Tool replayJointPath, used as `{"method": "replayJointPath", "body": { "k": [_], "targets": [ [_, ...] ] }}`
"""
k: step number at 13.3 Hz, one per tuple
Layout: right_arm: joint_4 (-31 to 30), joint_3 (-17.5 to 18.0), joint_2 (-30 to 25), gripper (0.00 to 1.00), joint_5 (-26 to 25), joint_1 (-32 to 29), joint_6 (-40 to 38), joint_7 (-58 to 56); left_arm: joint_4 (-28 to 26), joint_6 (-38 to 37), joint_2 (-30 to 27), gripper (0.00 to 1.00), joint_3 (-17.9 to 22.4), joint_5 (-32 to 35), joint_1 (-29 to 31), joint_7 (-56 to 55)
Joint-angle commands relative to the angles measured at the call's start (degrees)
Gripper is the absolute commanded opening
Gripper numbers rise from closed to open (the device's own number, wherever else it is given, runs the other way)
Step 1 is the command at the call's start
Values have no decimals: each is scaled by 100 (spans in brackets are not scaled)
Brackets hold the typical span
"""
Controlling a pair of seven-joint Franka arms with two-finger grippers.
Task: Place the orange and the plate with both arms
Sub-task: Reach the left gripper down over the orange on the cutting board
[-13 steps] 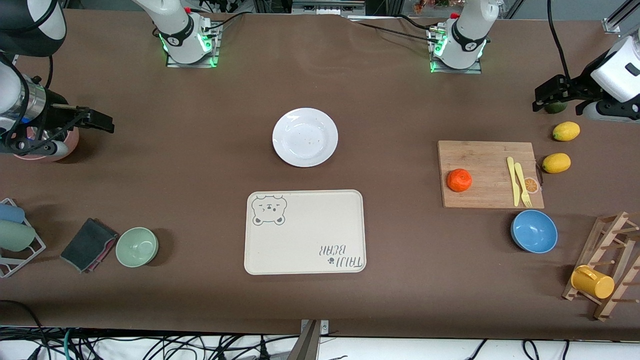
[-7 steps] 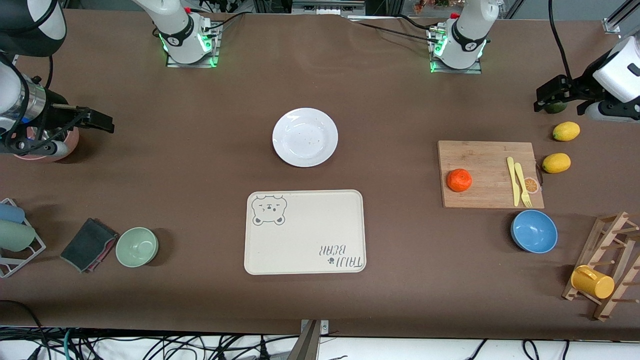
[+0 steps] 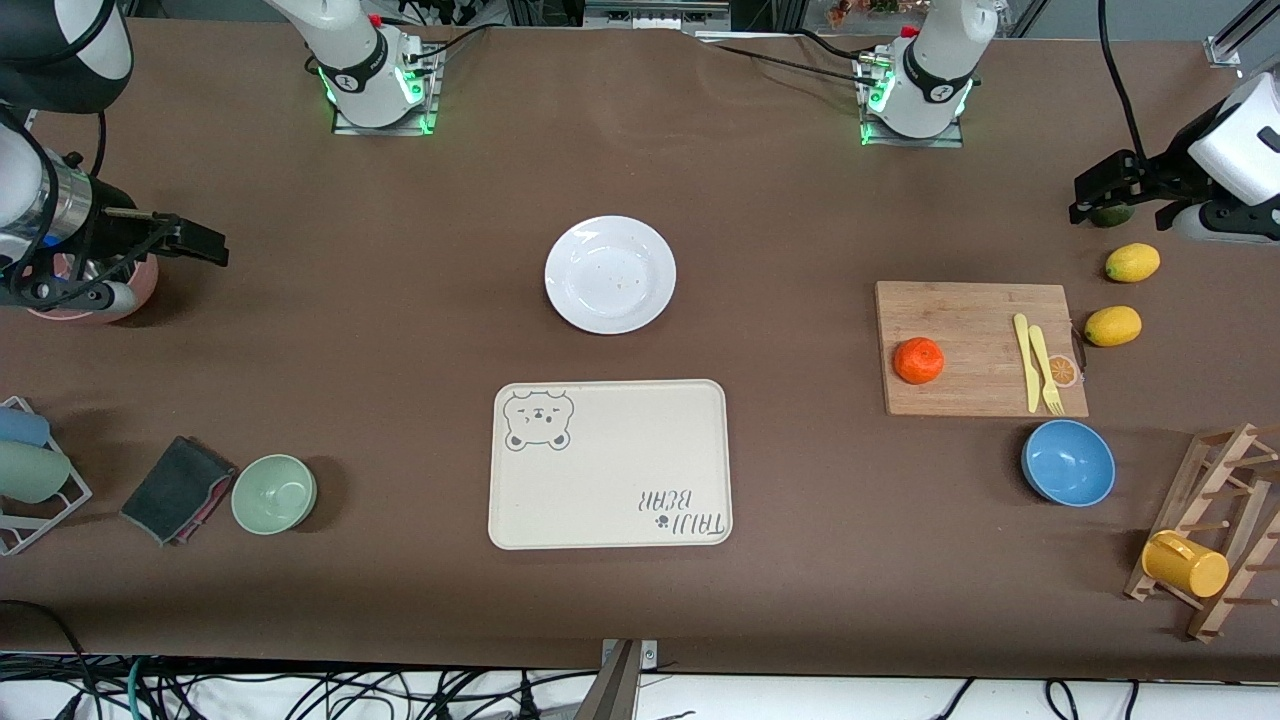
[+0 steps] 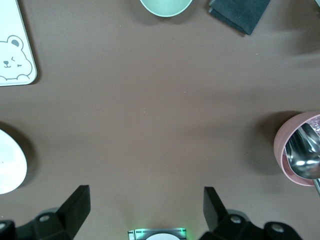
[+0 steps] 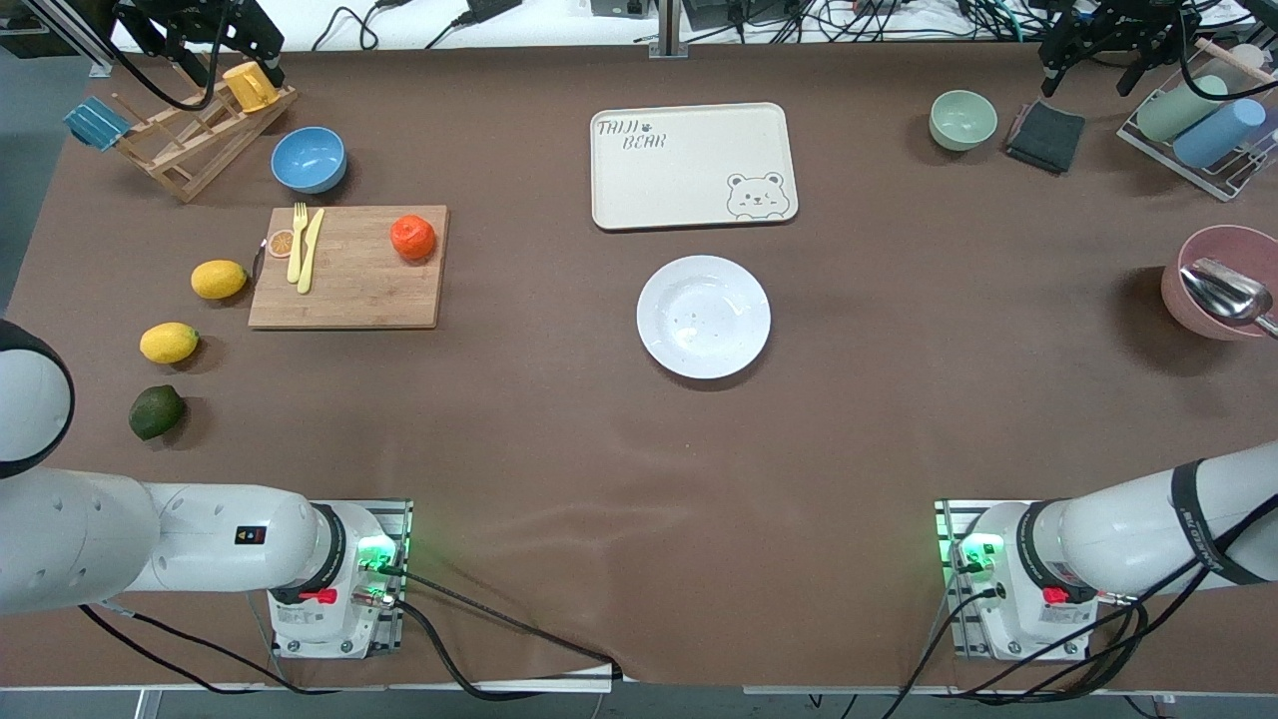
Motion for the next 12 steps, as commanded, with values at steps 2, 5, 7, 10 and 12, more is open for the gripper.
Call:
{"method": "replayJointPath", "body": {
  "k": [2,5,7,10,12],
  "targets": [
    [28,43,-31,100,64,-41,-54,61,-76,103,-59,100,36,-15,43,51],
    [28,43,-31,100,64,-41,-54,61,-172,604,335,100,45,405,61,34],
    [28,43,-39,100,64,-41,-54,61,-242,640,564,100,36,609,69,60],
    [28,43,-31,100,64,-32,-54,61,-497,849,731,100,36,531,122,51],
    [28,43,-31,100,64,-32,-54,61,-856,1428,828,100,10,434,105,-1]
  ]
}}
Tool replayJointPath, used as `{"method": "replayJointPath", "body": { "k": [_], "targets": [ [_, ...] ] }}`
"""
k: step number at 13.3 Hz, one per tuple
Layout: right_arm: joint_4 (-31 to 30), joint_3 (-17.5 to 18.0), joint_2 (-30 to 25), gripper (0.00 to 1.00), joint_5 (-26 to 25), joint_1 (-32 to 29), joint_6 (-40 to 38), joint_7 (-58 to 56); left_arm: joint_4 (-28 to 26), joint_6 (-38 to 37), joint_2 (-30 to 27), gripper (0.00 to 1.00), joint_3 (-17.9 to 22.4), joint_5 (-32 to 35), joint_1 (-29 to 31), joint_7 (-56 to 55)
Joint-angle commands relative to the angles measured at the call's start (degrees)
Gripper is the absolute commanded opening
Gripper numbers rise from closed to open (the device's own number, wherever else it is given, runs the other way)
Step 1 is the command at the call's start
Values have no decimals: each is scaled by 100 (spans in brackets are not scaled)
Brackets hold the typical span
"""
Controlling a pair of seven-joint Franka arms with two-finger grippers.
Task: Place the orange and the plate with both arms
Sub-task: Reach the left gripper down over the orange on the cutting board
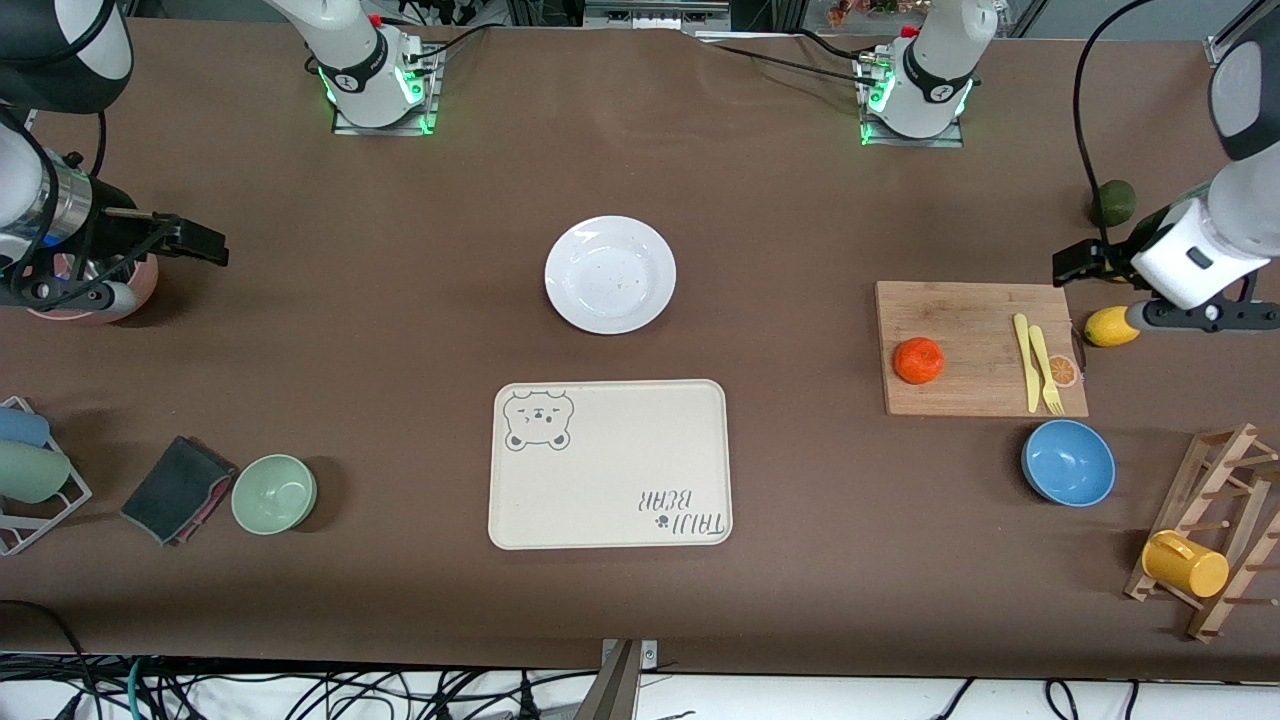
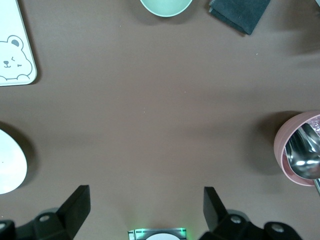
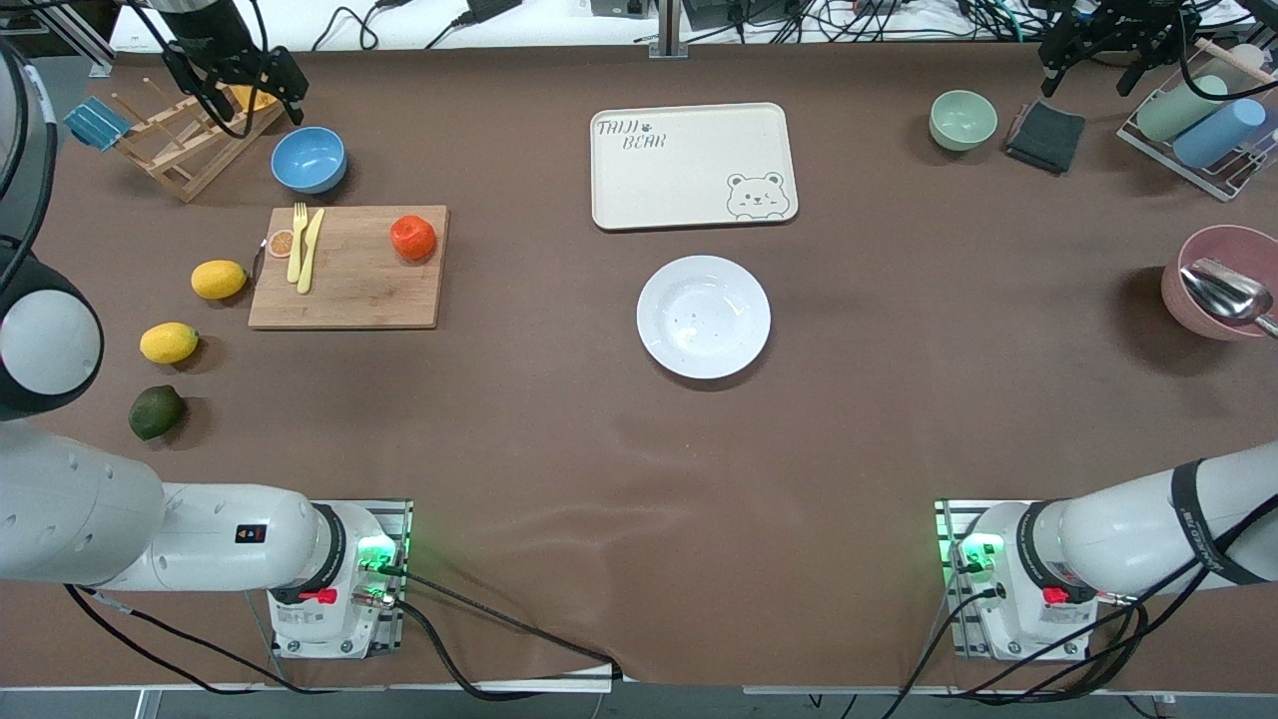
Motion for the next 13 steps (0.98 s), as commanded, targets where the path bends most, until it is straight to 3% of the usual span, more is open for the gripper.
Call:
{"method": "replayJointPath", "body": {
  "k": [1,4,7,13],
  "targets": [
    [28,42,-40,100,63,-32,-54,60,-538,765,40,100,-50,-202,0,-22],
    [28,42,-31,100,63,-32,-54,60,-1136,1723,294,100,-50,-607,-27,-39],
    [28,42,-31,100,81,-32,-63,60,-1260,2340,847,100,-50,-1283,-62,-83],
    [28,42,-31,100,160,-41,-63,60,-1787,3229,1183,100,-50,-1347,-457,-557]
  ]
}}
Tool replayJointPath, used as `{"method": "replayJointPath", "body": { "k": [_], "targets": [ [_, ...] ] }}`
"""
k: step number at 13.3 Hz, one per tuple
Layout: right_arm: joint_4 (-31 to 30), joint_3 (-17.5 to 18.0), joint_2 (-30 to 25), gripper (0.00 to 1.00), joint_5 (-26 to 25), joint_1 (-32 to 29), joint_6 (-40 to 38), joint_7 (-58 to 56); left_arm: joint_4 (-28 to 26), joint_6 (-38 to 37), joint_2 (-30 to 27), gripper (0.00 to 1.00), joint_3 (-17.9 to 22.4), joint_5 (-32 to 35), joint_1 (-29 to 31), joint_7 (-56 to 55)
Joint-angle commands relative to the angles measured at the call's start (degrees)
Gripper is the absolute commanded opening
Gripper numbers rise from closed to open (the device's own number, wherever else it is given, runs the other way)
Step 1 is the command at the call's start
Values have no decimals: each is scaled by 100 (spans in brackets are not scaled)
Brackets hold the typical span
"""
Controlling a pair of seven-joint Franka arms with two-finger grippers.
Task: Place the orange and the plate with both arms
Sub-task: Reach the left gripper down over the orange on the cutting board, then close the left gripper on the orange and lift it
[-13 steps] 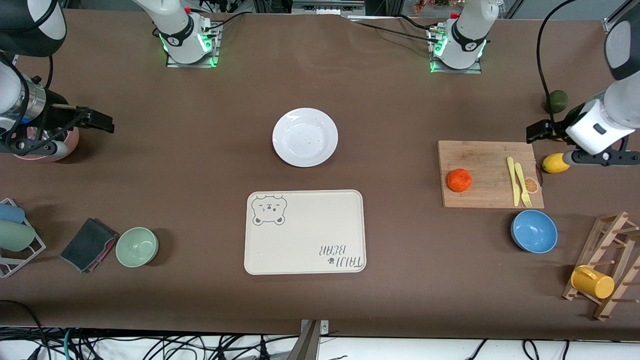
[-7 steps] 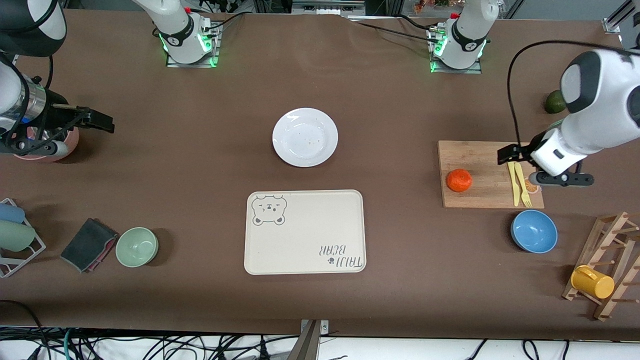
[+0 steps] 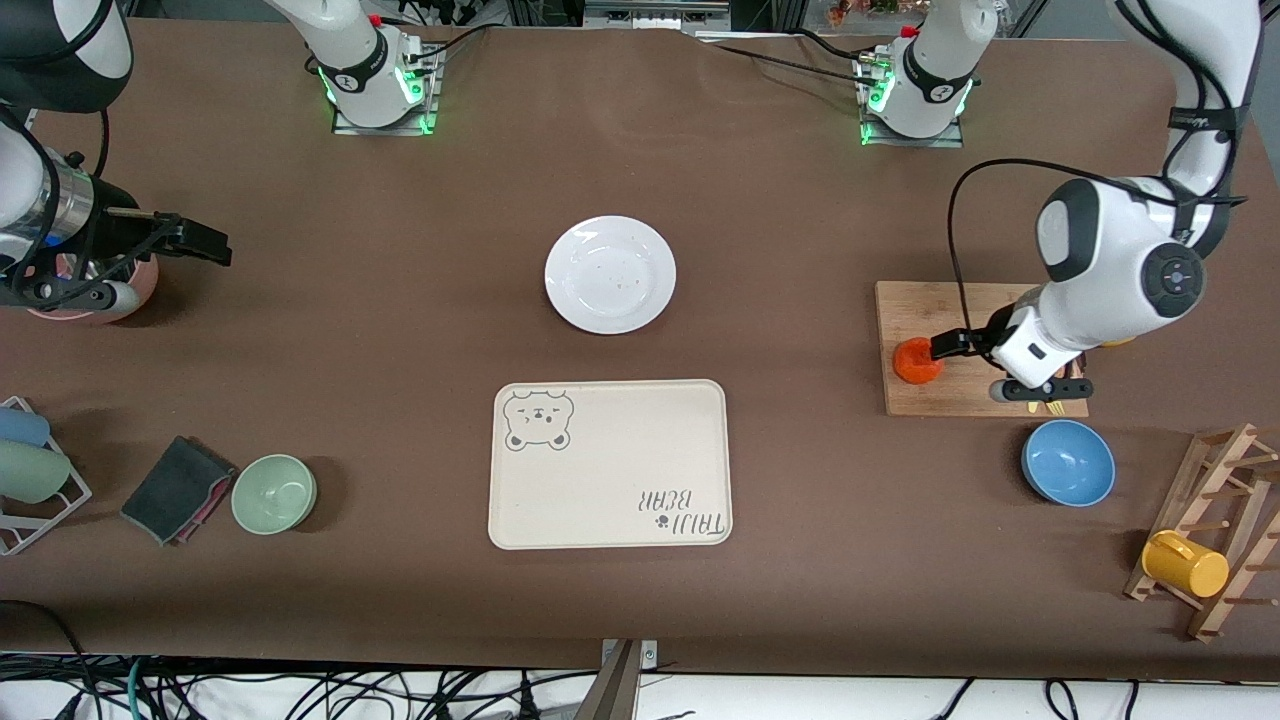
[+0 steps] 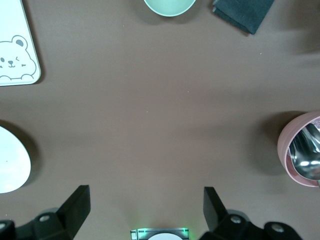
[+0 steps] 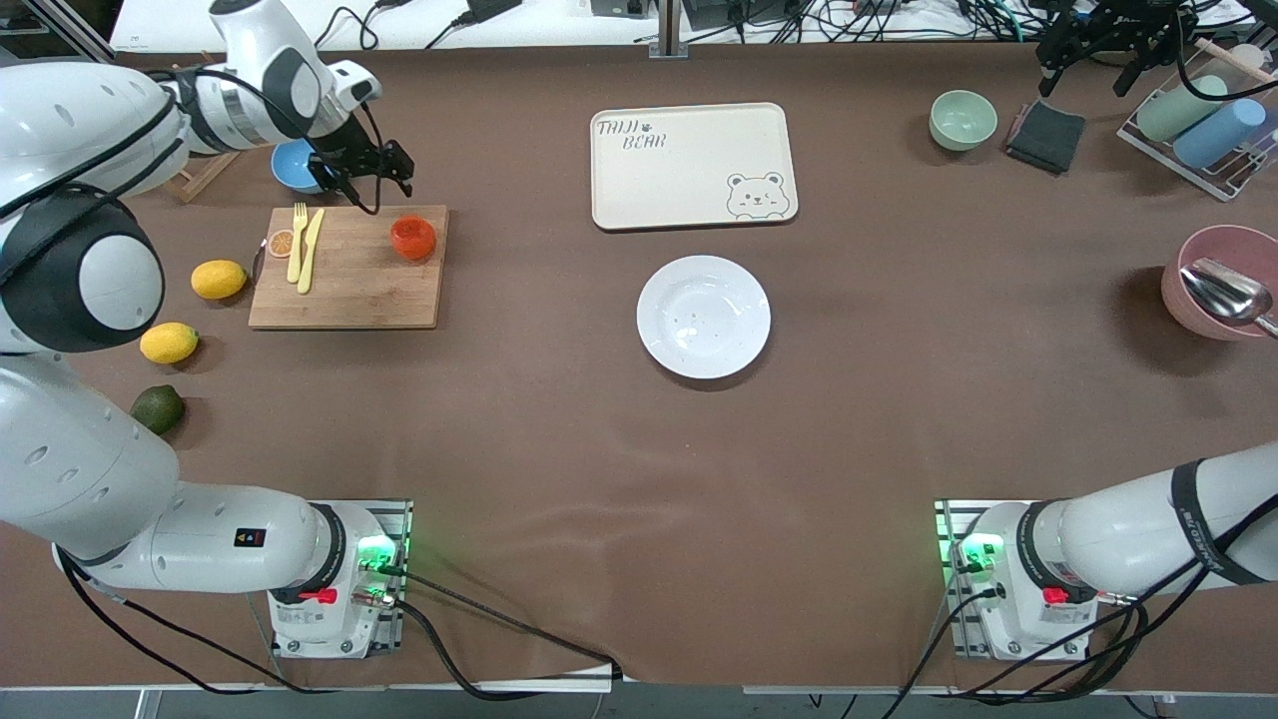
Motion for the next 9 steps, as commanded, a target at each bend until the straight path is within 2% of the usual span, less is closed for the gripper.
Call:
{"method": "replayJointPath", "body": {
  "k": [1,5,9],
  "targets": [
    [28,35,-31,100,95,-41,-68,60,-267,337,4,100,34,-137,-186,-165],
    [28,35,-31,100,95,-32,-68,60,-672,1136,222,100,34,-128,-204,-165],
    [28,35,-23,100,95,-32,-68,60,-655,1305,443,100,34,-137,-265,-165]
  ]
}}
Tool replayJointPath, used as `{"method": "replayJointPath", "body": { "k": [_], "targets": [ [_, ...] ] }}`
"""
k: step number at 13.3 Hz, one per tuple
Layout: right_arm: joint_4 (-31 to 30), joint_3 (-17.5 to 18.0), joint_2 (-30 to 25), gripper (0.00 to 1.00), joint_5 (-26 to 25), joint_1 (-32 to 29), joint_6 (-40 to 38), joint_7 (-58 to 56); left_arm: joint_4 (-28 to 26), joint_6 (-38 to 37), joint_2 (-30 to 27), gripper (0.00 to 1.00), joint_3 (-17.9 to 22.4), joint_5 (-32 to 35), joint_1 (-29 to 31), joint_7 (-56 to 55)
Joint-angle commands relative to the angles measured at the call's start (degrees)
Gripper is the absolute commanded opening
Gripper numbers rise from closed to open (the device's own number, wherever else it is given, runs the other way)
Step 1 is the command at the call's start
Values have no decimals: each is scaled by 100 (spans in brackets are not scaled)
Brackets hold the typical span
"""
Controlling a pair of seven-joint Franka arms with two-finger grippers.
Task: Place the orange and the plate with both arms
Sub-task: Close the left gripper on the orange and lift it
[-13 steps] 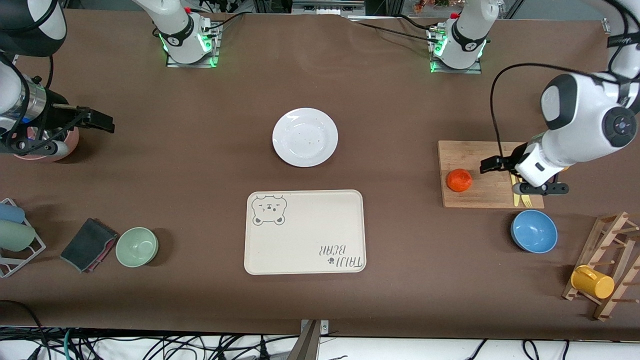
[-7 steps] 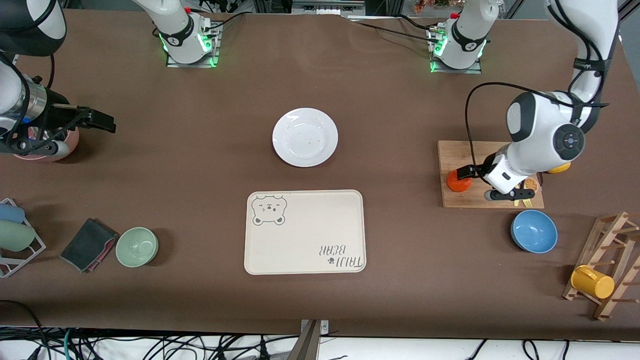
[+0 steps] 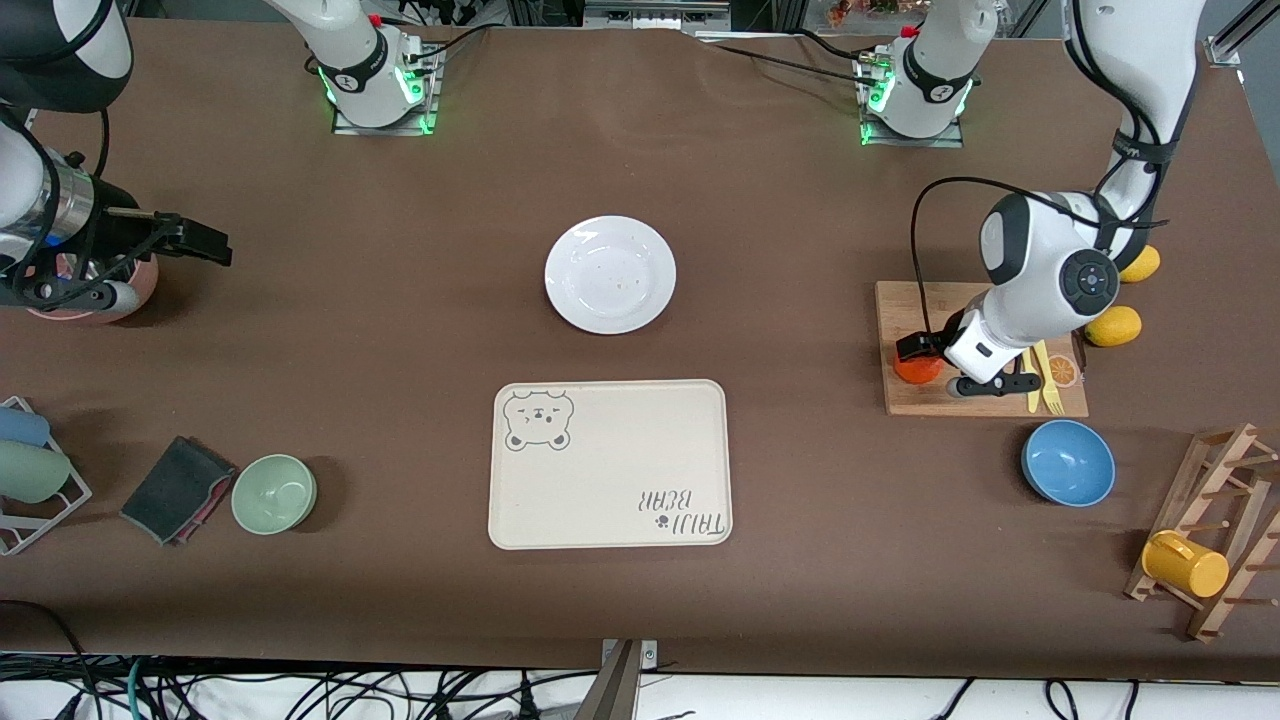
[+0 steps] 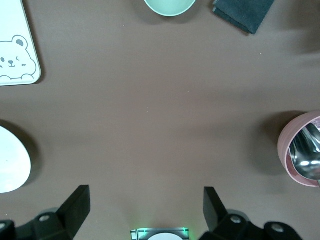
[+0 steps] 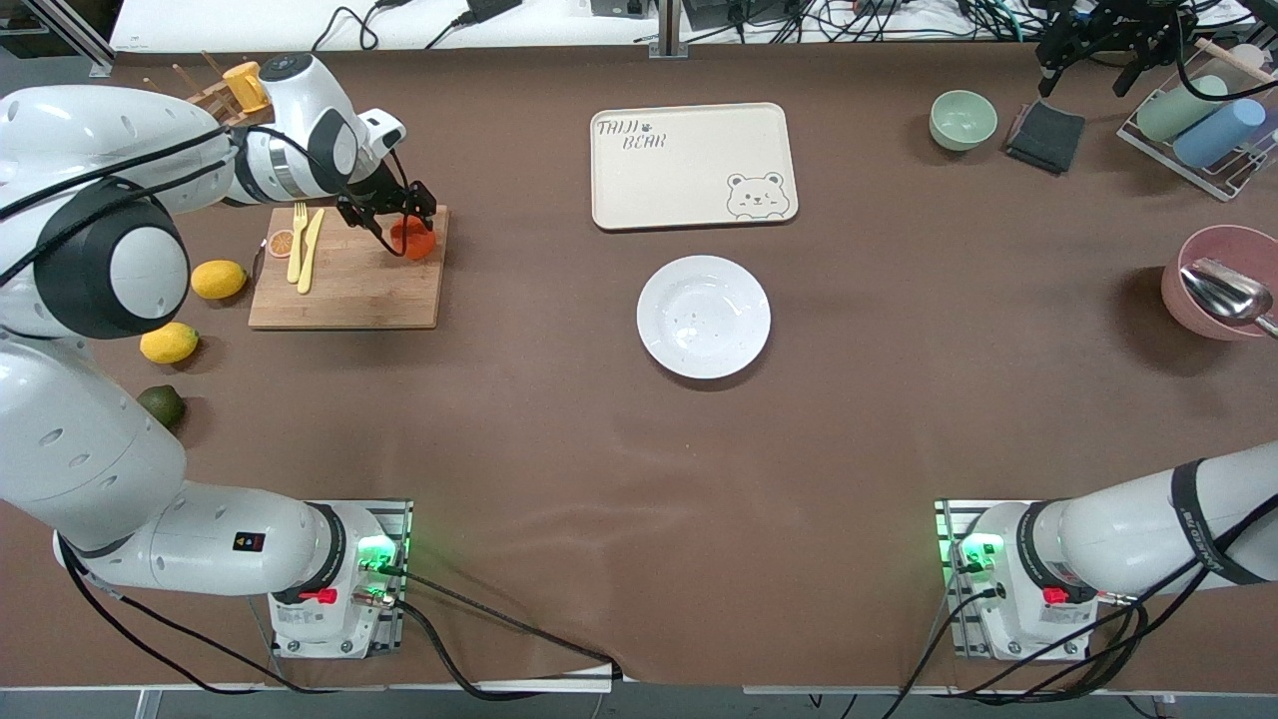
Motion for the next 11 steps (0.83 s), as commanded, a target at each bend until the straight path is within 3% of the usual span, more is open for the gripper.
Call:
{"method": "replayJointPath", "body": {
  "k": [1,2,3,4,7,8,11],
  "targets": [
    [28,34,-23,100,93,-32,-65,59,23,121,90,100,29,-137,-71,5],
    [28,34,-23,100,93,-32,-65,59,14,182,126,100,29,-137,-71,5],
    [28,34,-23,100,93,-41,-65,59,14,209,152,93,38,-137,-71,-3],
    [28,34,-23,100,93,-32,-65,59,14,209,152,63,29,-137,-71,5],
    [28,34,-23,100,93,-41,-65,59,14,183,100,4,29,-128,-63,75],
    [28,34,-23,100,93,-32,-65,59,32,148,21,0,29,-128,-63,84],
    [28,34,-23,100,93,-32,-65,59,49,-289,-417,0,-32,-250,-124,14]
  ]
}}
